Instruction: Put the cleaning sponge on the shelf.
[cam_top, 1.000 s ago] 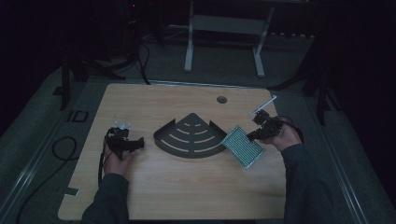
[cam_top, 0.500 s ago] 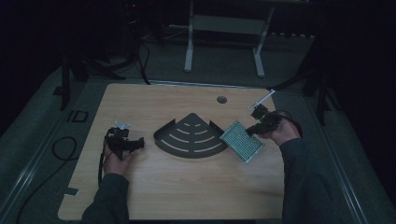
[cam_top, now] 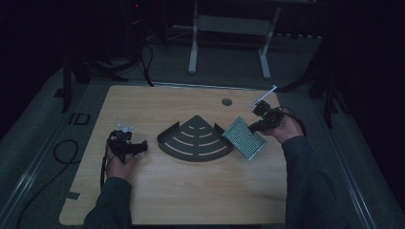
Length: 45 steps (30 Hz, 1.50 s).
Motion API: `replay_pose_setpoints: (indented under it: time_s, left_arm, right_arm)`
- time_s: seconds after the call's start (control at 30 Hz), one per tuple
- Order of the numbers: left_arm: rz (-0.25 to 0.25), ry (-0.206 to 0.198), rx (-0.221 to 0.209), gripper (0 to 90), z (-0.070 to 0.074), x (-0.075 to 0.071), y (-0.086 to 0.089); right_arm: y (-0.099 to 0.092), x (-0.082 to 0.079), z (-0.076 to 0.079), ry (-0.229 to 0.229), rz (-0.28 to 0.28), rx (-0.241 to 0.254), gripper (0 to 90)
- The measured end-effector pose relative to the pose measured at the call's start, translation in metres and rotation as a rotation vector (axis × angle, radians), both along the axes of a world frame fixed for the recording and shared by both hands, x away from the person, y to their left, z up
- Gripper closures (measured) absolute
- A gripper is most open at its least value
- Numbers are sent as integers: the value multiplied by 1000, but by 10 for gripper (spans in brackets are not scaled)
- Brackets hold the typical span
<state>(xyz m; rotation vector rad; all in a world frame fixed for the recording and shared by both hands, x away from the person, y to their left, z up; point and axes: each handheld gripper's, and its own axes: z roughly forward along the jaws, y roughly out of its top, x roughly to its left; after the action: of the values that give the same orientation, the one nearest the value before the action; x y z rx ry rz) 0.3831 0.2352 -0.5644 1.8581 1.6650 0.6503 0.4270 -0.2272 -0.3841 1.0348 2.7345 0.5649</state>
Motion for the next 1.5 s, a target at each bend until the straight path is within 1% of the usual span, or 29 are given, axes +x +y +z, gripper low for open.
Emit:
replay_pose_setpoints:
  time_s: [0.37, 0.5, 0.7, 0.97, 1.23, 1.3, 1.5]
  left_arm:
    - [0, -1, 0, 17, 0, 0, 0]
    - [0, -1, 0, 17, 0, 0, 0]
    - [0, -1, 0, 17, 0, 0, 0]
    - [0, -1, 0, 17, 0, 0, 0]
    - [0, -1, 0, 17, 0, 0, 0]
    - [0, -1, 0, 17, 0, 0, 0]
    - [0, -1, 0, 17, 0, 0, 0]
  right_arm:
    - [4, 8, 8, -8, -5, -6, 898]
    - [5, 10, 10, -16, -12, -1, 898]
    - [7, 15, 10, -18, -19, 3, 898]
    - [11, 20, 11, -18, -10, -10, 898]
    - [17, 25, 10, -18, -8, -16, 898]
    - [18, 26, 10, -11, -10, -12, 898]
    - [24, 29, 10, -12, -2, -12, 898]
